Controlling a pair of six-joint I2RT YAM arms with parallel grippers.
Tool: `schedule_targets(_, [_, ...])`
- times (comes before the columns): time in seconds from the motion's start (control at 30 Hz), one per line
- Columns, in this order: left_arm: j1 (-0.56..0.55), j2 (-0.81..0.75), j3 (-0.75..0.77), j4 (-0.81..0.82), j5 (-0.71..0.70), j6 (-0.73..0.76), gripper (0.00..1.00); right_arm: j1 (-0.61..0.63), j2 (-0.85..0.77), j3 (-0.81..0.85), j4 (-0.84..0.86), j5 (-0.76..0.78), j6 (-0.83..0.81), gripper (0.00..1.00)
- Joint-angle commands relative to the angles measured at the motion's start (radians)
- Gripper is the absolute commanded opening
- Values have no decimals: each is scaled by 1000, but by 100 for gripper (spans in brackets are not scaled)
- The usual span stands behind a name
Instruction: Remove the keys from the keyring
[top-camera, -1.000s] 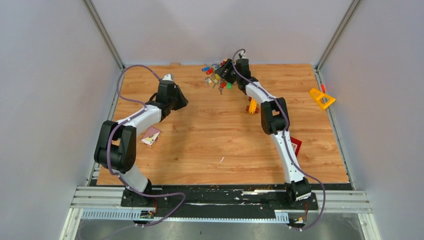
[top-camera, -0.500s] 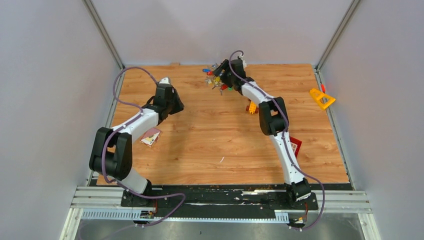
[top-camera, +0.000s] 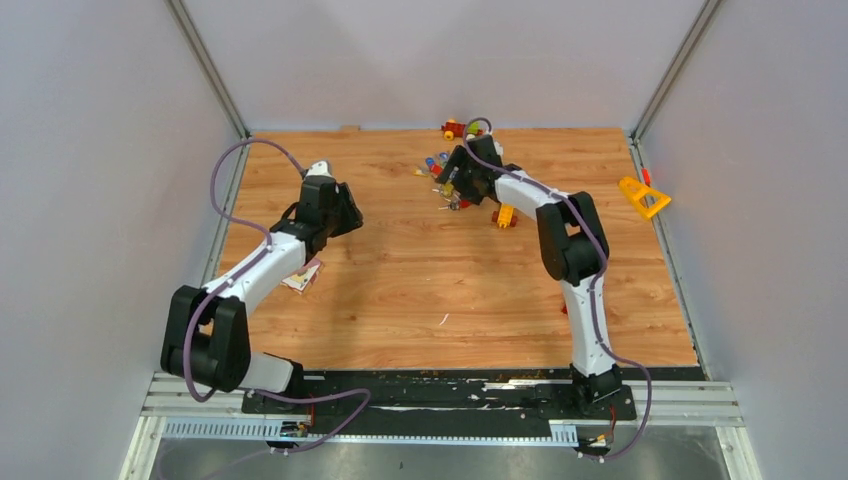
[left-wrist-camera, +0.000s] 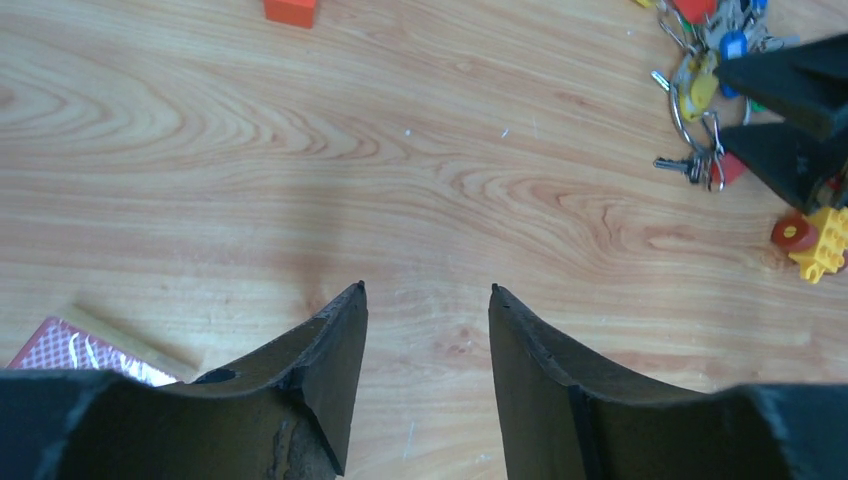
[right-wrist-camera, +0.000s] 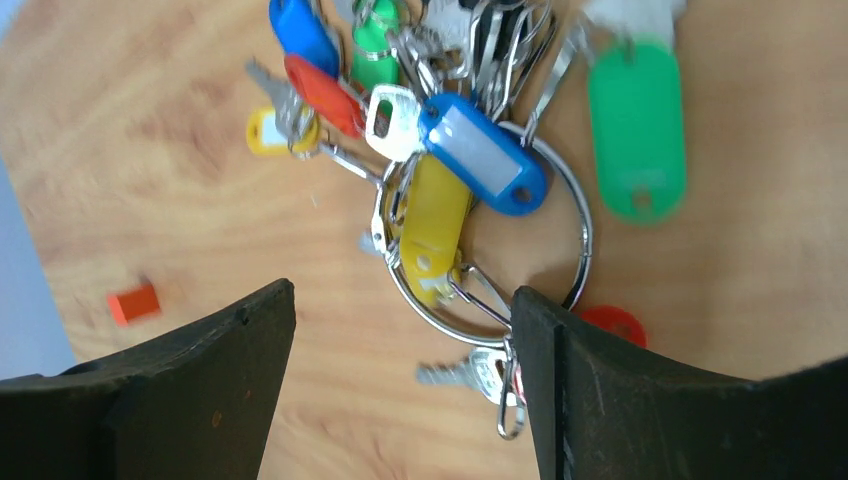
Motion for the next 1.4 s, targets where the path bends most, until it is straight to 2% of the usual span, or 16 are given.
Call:
schedule_targets(0.0, [-2, -92, -51, -21, -22, 18, 57, 69, -138, -225, -65, -46, -68, 80])
schedule_targets(0.23, [-2, -247, -121, -89, -4, 18, 61, 202, -429, -644, 31, -13, -68, 80])
schedule_targets(0.43, [-2, -427, -187, -200, 48, 11, 62, 371, -658, -928, 63, 63, 20, 81])
schedule_targets(0.53, [-7, -526, -214, -273, 61, 2, 62, 493, -772, -1024, 17, 131, 101, 81])
schedule_targets(0.73, [-64, -742, -283, -415, 70, -71, 62, 820, -1015, -1132, -147, 301, 300, 81])
schedule_targets(0.87, [-176, -854, -313, -496, 11, -138, 62, 949, -1153, -1127, -280, 432, 352, 81])
schedule_targets(1.13, [-502, -872, -330, -593, -191, -272, 62, 951, -1391, -1090, -478, 648, 271, 83])
schedule_targets(1.27, [-665, -826, -380, -534, -278, -355, 62, 948, -1425, -1091, -532, 718, 217, 89])
schedule_targets(1.37, [-804, -711, -386, -483, -367, -400, 63, 936, -1408, -1062, -561, 750, 149, 94])
